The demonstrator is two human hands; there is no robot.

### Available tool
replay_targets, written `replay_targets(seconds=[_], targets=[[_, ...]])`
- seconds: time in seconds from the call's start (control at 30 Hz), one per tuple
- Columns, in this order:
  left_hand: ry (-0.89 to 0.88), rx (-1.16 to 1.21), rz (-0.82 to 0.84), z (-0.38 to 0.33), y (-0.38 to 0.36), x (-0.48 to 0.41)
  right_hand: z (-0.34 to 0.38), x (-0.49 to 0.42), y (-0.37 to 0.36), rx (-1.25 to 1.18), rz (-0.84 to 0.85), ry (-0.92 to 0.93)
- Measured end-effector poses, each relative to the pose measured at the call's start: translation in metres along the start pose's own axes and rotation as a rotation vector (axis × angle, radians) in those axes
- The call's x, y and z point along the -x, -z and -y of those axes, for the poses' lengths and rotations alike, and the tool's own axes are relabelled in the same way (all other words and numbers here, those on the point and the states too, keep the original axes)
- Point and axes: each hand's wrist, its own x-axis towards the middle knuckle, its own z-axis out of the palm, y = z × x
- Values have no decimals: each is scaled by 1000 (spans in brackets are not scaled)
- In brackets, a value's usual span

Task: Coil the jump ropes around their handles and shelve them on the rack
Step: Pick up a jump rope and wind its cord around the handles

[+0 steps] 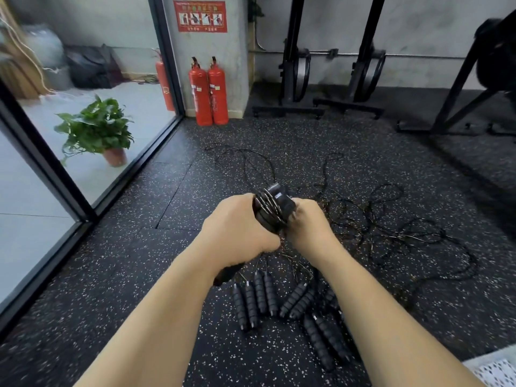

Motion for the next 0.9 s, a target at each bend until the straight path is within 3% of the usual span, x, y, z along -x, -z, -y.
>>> replay_targets(seconds=[0.17,0.4,0.5,0.9], targets=[[195,98,-55,13,0,-10,9,9,-16,-95,-97,31],[205,2,-78,22,3,-14,23,15,-6,-580,125,-105],[174,-119,-96,22,3,-14,27,19,0,-634,218,-65],[112,-262,-300,13,-8,4,24,15,-4,-764,64,-61]])
